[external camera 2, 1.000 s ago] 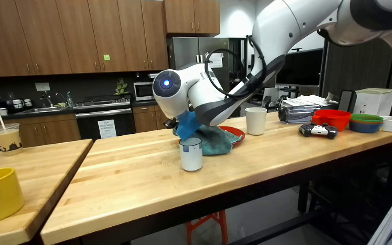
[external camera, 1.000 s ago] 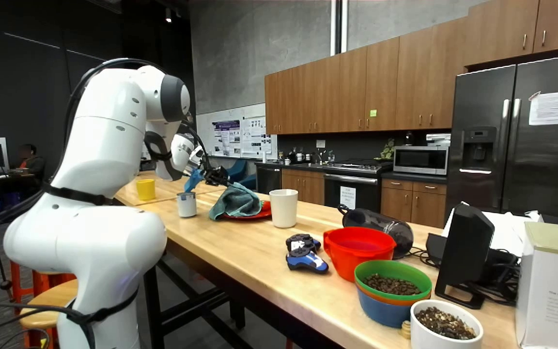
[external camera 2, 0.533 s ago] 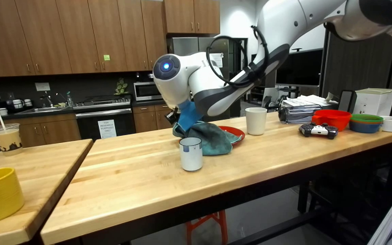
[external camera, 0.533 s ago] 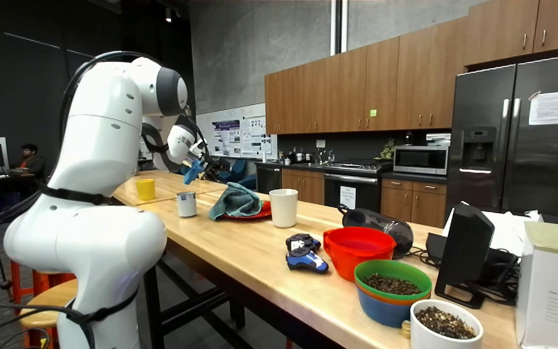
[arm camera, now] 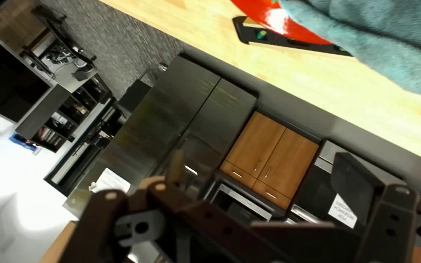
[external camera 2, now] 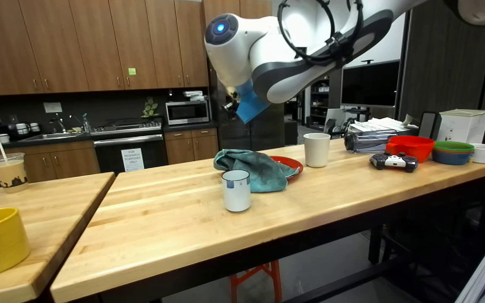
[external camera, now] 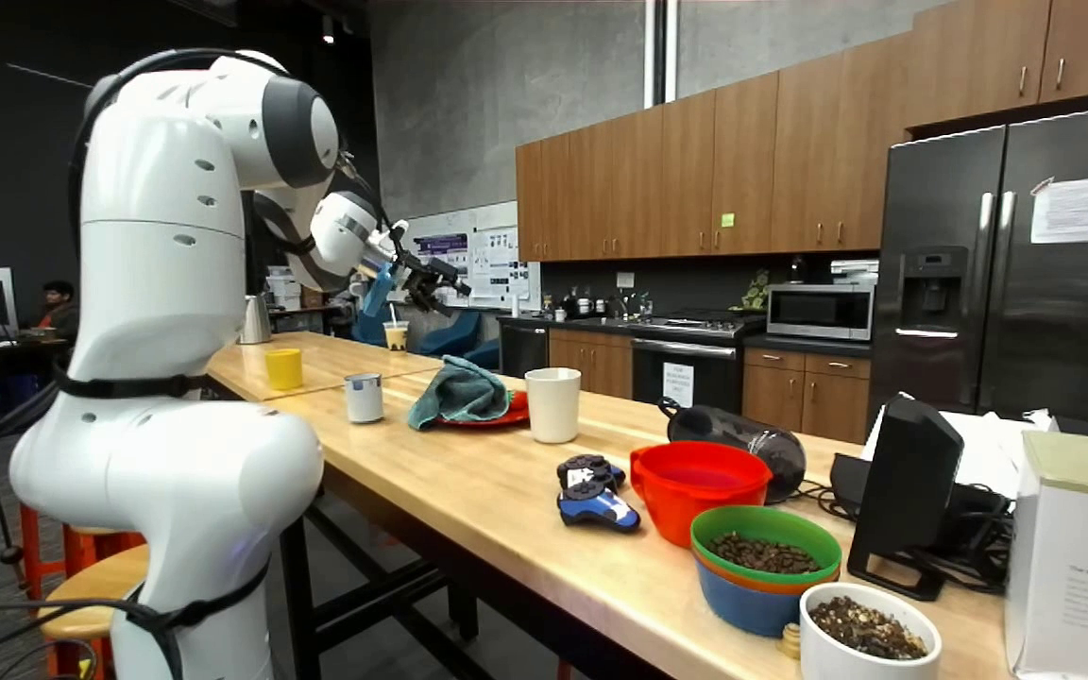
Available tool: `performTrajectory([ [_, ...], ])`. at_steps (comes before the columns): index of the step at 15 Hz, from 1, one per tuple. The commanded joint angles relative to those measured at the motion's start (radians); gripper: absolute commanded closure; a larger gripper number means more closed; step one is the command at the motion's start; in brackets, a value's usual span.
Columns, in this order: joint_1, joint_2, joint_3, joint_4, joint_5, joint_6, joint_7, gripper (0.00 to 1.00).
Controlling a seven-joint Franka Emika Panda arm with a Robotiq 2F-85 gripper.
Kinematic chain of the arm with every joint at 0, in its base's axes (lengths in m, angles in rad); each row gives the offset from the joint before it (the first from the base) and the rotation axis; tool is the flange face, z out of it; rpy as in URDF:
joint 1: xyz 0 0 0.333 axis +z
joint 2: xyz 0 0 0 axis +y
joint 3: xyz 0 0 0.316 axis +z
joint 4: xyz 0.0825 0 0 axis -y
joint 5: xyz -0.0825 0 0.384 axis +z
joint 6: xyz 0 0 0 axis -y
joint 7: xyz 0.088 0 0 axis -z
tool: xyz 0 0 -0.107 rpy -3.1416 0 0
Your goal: Put the blue towel on the orange plate
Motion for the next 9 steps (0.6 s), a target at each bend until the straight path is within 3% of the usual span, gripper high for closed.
performTrajectory([
  [1,-0.037,-0.146,-0.018,-0.103,0.044,-0.026,-0.007,0.0],
  [8,-0.12,-0.384,-0.057,-0.237,0.076,-0.125,0.059,0.0],
  [9,-0.113,-0.294,-0.038,-0.169,0.051,-0.108,0.032,0.0],
])
